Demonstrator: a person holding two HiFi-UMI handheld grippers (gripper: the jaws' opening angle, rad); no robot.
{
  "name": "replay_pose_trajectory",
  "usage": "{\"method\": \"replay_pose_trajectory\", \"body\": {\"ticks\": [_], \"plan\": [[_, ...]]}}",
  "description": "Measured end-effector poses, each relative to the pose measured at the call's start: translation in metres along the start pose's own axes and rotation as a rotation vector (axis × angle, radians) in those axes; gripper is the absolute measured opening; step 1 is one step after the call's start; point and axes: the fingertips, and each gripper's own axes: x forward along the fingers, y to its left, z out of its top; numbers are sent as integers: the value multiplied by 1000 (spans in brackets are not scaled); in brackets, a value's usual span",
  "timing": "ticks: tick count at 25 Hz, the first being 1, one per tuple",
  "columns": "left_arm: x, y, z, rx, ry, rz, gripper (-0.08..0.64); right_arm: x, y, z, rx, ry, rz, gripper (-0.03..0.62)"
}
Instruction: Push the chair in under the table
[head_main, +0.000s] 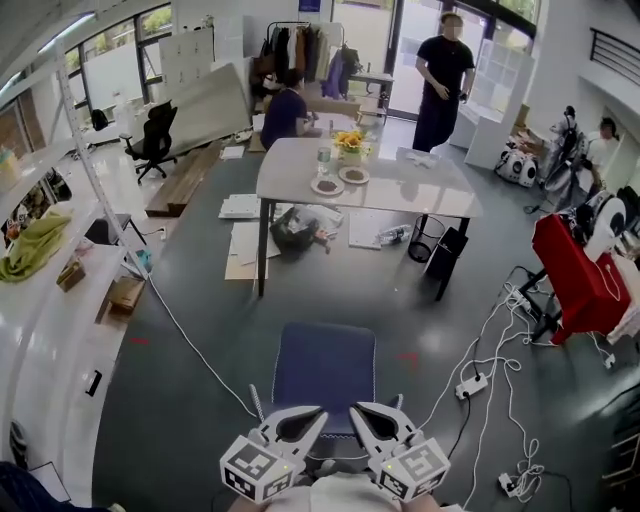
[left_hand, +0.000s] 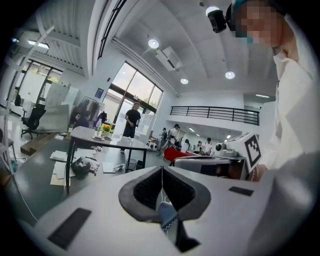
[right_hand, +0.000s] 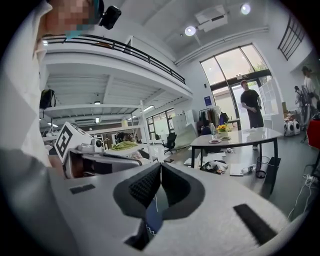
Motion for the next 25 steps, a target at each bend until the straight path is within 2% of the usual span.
{"method": "replay_pose_trajectory", "body": {"ticks": [6, 12, 17, 25], "plan": [[15, -13, -1, 34, 17, -2, 15, -9, -8, 4, -15, -18, 22, 3], [24, -18, 10, 44, -8, 36, 15, -26, -27, 4, 3, -32, 16, 3], [27, -20, 8, 44, 10, 67, 15, -33, -35, 0, 23, -28, 21, 3], [30, -17, 9, 85, 45, 30, 17, -22, -22, 3, 15, -35, 55, 3]]}}
